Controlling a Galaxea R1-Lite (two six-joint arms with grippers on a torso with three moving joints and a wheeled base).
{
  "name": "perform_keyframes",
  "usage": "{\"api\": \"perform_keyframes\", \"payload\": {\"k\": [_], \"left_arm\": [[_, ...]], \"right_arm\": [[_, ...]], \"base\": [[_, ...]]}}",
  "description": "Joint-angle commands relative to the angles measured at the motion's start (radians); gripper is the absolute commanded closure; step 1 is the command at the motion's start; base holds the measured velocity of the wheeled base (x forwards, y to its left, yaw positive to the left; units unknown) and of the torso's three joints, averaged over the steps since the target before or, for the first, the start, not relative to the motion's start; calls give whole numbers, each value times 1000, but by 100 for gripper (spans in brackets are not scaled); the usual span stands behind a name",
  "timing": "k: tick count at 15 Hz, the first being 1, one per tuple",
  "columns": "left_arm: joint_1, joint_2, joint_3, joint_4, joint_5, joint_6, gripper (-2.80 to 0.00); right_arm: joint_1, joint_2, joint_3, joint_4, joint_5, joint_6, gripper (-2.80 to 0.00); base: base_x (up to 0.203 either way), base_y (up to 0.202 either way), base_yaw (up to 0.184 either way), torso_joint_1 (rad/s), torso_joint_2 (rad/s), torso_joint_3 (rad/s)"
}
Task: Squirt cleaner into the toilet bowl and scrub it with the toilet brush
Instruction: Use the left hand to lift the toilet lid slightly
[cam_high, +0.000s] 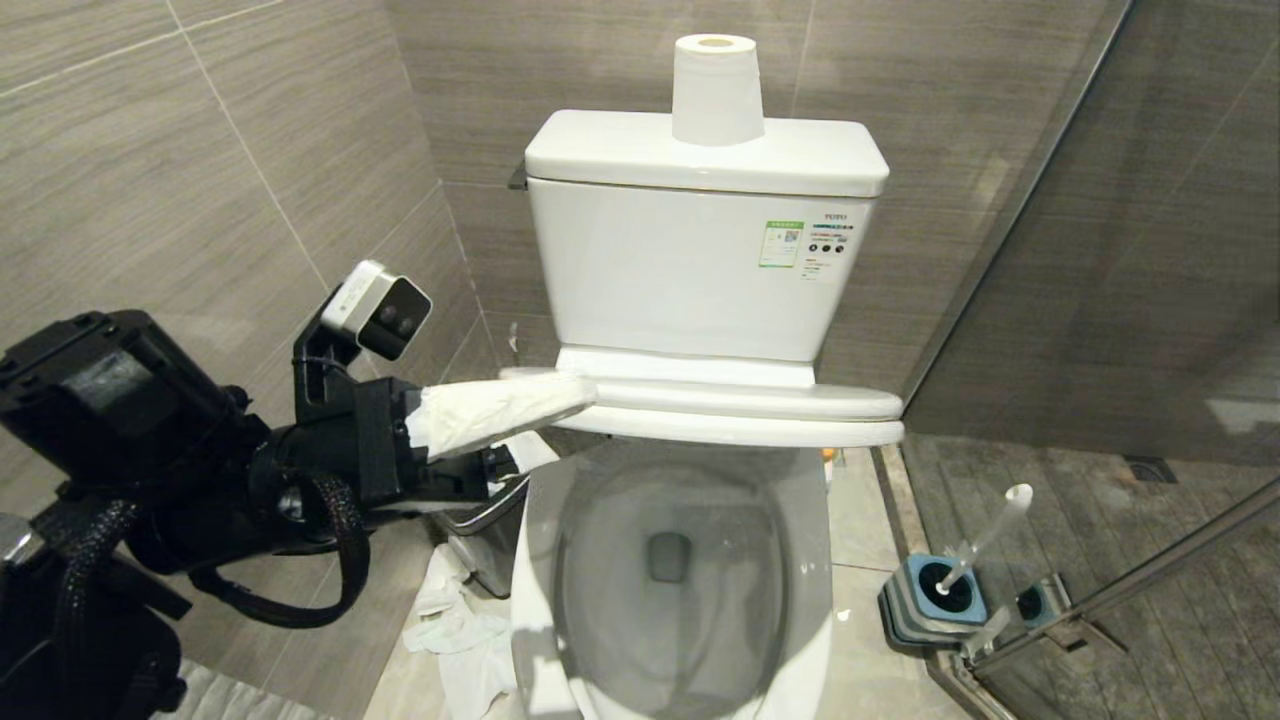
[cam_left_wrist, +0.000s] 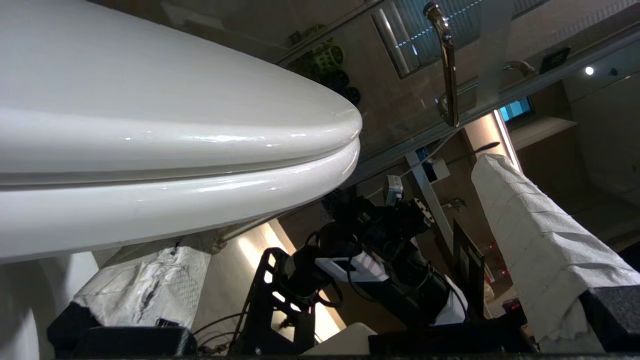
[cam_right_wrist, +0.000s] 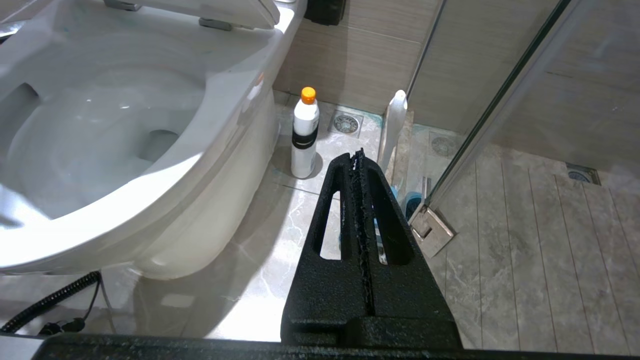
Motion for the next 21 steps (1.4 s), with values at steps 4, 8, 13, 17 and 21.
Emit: {"api": "perform_keyframes", "payload": {"k": [4, 8, 13, 17, 21], "left_arm": [[21, 24, -101, -8, -5, -9, -280], [37, 98, -204, -10, -4, -6, -280], [62, 239, -421, -13, -4, -2, -280], [94, 347, -622, -9, -4, -6, -280], [181, 478, -872, -3, 5, -9, -280]], "right_arm": [[0, -1, 12, -1, 1, -1, 0], [0, -1, 12, -1, 1, -1, 0], [0, -1, 12, -1, 1, -1, 0], [0, -1, 12, -1, 1, -1, 0], [0, -1, 12, -1, 1, -1, 0]], "base": [[0, 0, 0, 0, 0, 0], [0, 0, 0, 0, 0, 0], [0, 0, 0, 0, 0, 0], [0, 0, 0, 0, 0, 0], [0, 0, 0, 0, 0, 0]]}}
